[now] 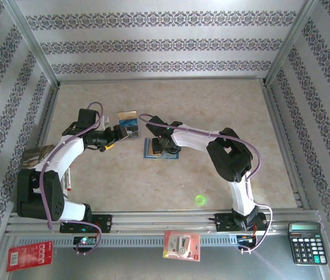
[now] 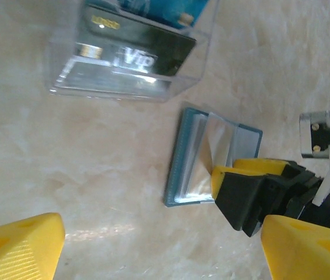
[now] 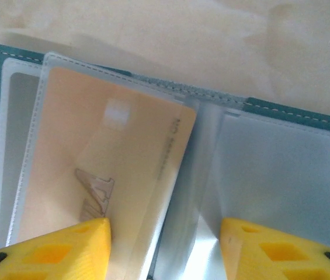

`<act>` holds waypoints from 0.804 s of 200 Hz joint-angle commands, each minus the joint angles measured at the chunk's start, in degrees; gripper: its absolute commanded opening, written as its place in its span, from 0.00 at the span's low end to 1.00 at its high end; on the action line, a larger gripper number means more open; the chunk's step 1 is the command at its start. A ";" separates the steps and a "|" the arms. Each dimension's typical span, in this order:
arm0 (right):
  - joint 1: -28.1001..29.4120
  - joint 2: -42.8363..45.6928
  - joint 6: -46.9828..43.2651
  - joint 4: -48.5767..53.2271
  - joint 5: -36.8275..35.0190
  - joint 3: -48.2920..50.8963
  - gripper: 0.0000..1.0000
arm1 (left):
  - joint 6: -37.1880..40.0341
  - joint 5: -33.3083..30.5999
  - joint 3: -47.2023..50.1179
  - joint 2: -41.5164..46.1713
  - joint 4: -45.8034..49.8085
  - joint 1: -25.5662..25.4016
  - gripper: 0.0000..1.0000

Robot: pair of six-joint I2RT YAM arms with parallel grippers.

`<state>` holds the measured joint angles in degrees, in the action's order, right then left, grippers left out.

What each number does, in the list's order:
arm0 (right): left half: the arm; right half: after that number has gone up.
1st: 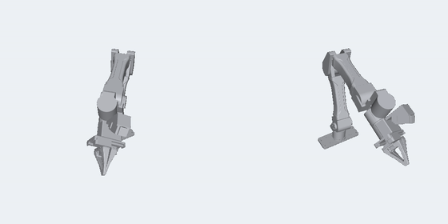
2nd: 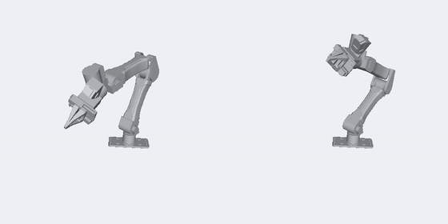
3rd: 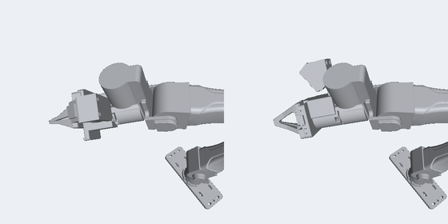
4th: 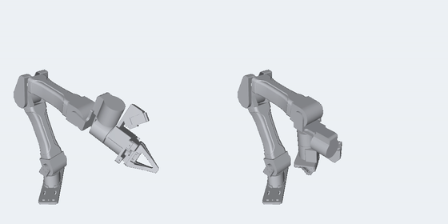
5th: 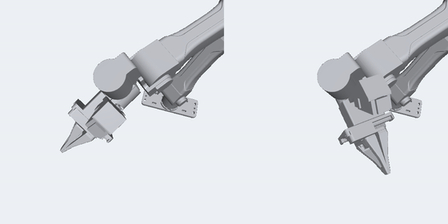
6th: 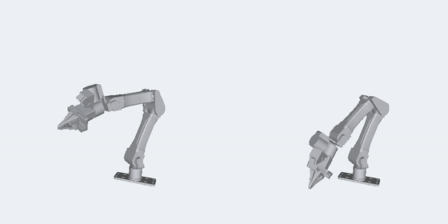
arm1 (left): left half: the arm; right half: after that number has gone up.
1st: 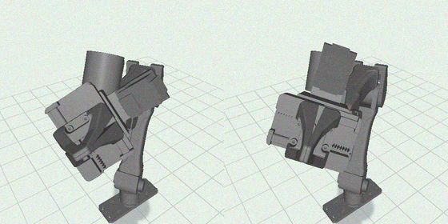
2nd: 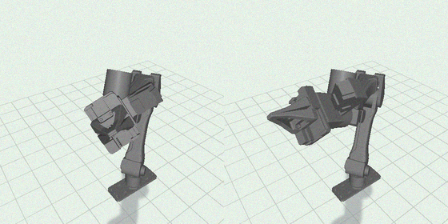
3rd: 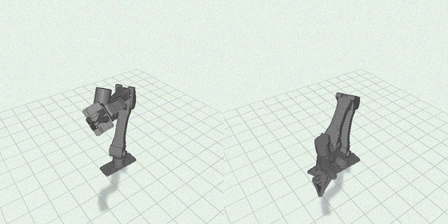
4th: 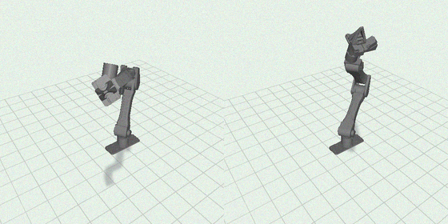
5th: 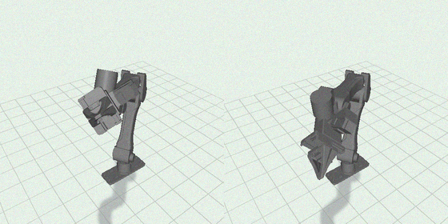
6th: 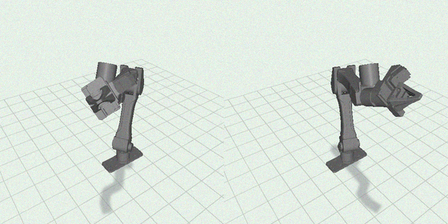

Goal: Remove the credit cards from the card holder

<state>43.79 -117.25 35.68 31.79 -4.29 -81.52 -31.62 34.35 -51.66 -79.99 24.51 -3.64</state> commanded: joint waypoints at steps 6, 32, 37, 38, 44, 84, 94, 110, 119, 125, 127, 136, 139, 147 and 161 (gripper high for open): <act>-1.13 -1.17 -0.40 1.71 1.17 3.70 0.49 | -3.41 0.32 0.74 -1.73 -5.05 -3.75 0.77; -1.34 -0.87 -0.44 0.60 2.20 4.59 0.48 | -5.91 -0.46 1.21 -4.33 -8.12 -7.69 0.63; -1.50 -0.79 -0.33 0.32 2.52 4.77 0.47 | -6.34 -0.72 1.12 -5.01 -8.58 -8.56 0.60; -1.51 -0.79 -0.39 0.26 2.53 4.82 0.47 | -6.43 -0.75 1.12 -5.18 -8.68 -8.70 0.59; -1.58 -0.67 -0.35 -0.07 2.85 5.04 0.47 | -6.92 -1.01 0.92 -6.06 -9.07 -9.75 0.56; -2.16 0.29 -0.37 -1.95 4.23 6.69 0.45 | -7.76 -1.90 -2.24 -12.57 -10.01 -14.97 0.42; -2.24 0.51 -0.58 -2.33 4.45 6.97 0.45 | -7.64 -2.37 -3.49 -14.16 -9.83 -15.96 0.38; -2.47 1.42 -0.85 -3.38 5.53 7.80 0.45 | -7.43 -3.32 -5.35 -16.40 -9.53 -17.14 0.34; -2.65 2.11 -1.04 -4.11 6.25 8.20 0.45 | -7.19 -3.62 -6.48 -17.62 -9.30 -17.80 0.32; -2.73 2.64 -1.13 -4.43 6.53 8.38 0.45 | -6.97 -4.08 -7.13 -18.40 -9.11 -18.21 0.31; -2.78 2.86 -1.11 -4.60 6.61 8.39 0.45 | -6.97 -4.15 -7.31 -18.66 -9.06 -18.35 0.31; -2.87 3.43 -1.24 -4.85 7.11 8.31 0.45 | -6.79 -4.62 -8.20 -19.78 -8.66 -18.91 0.28; -2.89 3.58 -1.32 -4.89 7.23 8.24 0.45 | -6.71 -4.77 -8.40 -20.18 -8.60 -19.06 0.28; -2.88 4.01 -1.54 -4.98 7.66 8.05 0.45 | -6.76 -4.81 -8.81 -21.23 -8.52 -19.39 0.26; -3.00 4.39 -1.81 -5.15 8.27 7.59 0.44 | -7.05 -4.67 -9.10 -22.53 -8.41 -19.83 0.22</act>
<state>41.34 -113.65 35.09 24.27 1.96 -75.20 -38.63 30.98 -59.24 -100.16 16.60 -22.15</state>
